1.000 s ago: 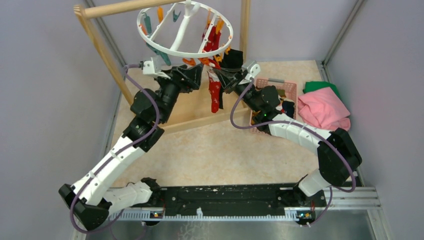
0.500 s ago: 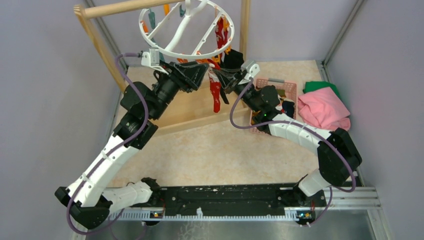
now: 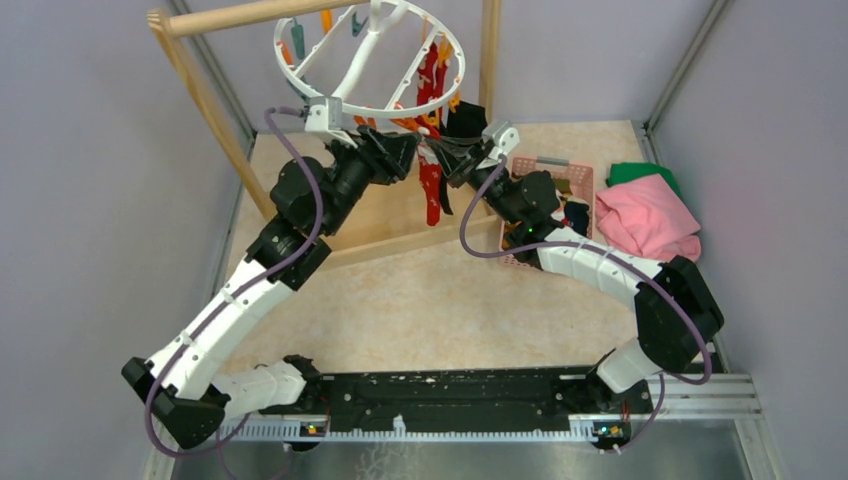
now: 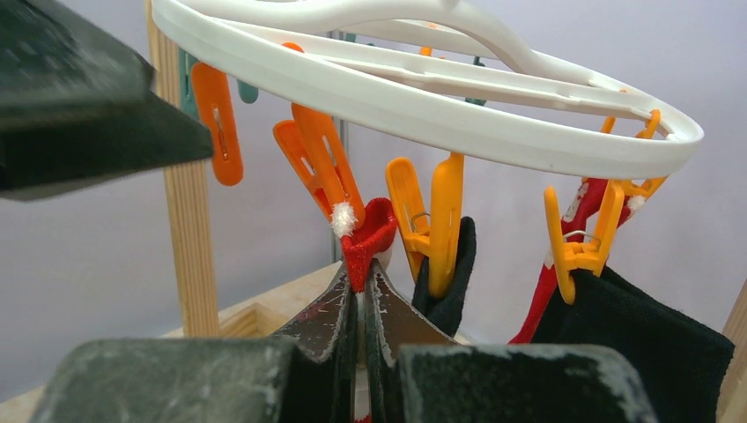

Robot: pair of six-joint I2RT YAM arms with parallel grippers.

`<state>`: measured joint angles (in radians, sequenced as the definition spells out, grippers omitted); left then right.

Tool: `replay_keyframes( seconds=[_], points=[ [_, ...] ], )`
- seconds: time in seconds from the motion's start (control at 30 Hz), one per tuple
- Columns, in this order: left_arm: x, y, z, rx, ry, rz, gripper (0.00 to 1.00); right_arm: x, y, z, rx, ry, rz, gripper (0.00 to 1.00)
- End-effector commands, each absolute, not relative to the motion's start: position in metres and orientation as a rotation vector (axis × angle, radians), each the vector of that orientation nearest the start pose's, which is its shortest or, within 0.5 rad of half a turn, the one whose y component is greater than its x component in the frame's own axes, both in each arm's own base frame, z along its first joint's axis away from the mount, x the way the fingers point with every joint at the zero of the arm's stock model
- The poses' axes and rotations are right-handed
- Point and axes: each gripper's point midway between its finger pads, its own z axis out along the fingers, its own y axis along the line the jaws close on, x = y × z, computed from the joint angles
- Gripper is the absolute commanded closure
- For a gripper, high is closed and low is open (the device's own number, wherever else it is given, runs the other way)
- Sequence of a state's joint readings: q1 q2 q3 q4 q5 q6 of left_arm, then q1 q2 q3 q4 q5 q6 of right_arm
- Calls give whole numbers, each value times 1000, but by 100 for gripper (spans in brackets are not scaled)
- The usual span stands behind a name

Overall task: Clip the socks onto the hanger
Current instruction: Clamp the sock onto the hanger.

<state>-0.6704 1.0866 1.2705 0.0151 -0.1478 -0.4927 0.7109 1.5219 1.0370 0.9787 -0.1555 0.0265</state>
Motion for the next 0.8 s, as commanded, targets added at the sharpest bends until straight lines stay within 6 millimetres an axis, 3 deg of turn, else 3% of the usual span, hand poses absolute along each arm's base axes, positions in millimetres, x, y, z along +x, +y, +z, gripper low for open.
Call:
replay_keyframes(
  seconds=[0.0,0.37,0.77],
  points=[
    [317,-228,457,-32,1406,-805,42,340,337,437,-480,888,769,100],
    [335,-216,451,-116,1346,-719,39,339,338,437,-478,886,782,100],
    [349,-226,455,-122,1324,-728,38,336,337,439,-475,877,795,100]
  ],
)
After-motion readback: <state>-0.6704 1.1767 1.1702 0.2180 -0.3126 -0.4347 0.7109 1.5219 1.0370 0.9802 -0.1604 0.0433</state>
